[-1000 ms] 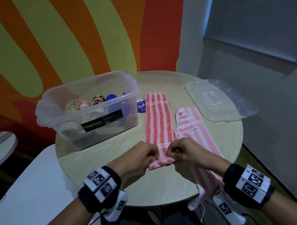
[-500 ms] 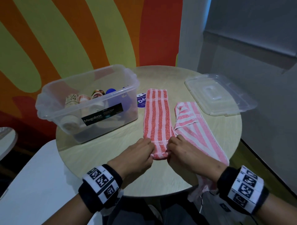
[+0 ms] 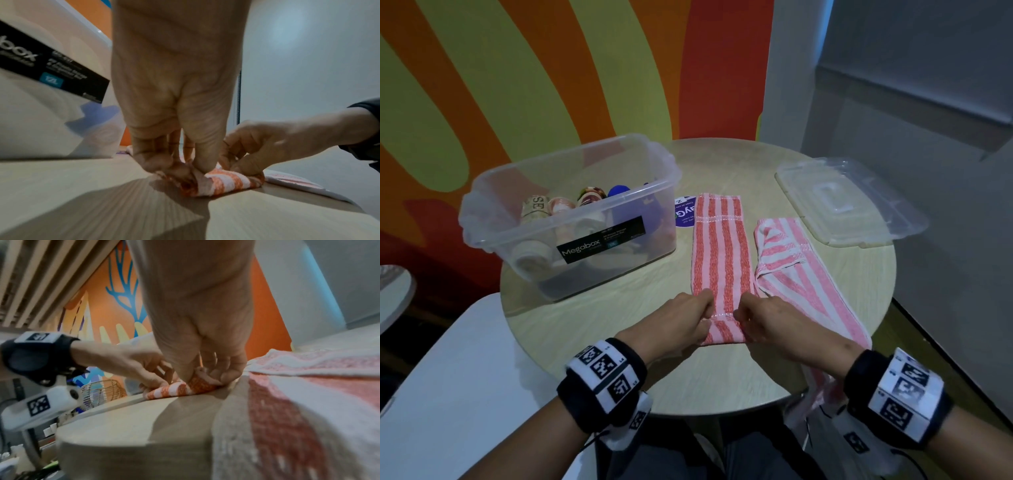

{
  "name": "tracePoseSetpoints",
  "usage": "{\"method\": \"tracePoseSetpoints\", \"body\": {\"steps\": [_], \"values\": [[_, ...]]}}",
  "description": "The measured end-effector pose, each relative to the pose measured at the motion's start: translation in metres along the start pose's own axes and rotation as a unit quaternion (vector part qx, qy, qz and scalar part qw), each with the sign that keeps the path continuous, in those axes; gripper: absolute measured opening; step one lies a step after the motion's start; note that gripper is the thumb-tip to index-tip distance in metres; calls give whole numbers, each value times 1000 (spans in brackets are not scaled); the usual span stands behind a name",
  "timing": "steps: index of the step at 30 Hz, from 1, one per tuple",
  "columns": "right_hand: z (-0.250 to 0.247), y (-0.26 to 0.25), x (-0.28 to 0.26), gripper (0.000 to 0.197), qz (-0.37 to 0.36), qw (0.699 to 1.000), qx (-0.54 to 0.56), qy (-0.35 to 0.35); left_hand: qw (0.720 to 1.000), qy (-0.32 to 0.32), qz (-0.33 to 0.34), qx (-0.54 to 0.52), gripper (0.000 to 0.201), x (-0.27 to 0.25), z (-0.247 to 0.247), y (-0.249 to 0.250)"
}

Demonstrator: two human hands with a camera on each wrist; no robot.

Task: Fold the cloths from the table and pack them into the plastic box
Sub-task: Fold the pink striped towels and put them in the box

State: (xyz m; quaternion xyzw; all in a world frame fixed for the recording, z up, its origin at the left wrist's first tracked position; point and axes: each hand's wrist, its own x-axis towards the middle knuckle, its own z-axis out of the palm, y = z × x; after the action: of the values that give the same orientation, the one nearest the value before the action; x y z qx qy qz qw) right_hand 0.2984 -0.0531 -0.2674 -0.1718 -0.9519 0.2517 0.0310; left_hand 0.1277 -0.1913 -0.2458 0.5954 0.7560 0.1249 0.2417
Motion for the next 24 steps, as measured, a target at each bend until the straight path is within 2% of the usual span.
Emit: {"method": "tracePoseSetpoints", "body": {"steps": [4,7,10,12,13,15,18,22,24], "values": [[8,5,-1,5,-9,997,-70,33,989,66,60,120,12,1,-5,13],[7,7,-2,12,-3,995,-100,22,988,17,71,139,24,0,0,15],[0,3,-8,24,-47,996,-76,15,988,16,68,137,18,-2,4,13],[-4,-1,-16,33,-74,996,-49,-10,994,1,56,96,19,-4,2,11],[-3,-2,-20,34,-88,993,-70,-24,996,-18,48,74,21,-4,0,8],[3,0,-24,28,-99,990,-96,-31,997,-49,33,40,20,-5,-5,1],[6,-1,-15,19,-47,996,-62,-38,999,-51,11,13,14,-5,-8,-5],[1,-9,-2,37,53,994,-31,-92,998,12,18,52,14,-2,-11,2],[1,-8,3,40,81,992,-10,-94,998,1,33,54,20,-2,-13,5]]}}
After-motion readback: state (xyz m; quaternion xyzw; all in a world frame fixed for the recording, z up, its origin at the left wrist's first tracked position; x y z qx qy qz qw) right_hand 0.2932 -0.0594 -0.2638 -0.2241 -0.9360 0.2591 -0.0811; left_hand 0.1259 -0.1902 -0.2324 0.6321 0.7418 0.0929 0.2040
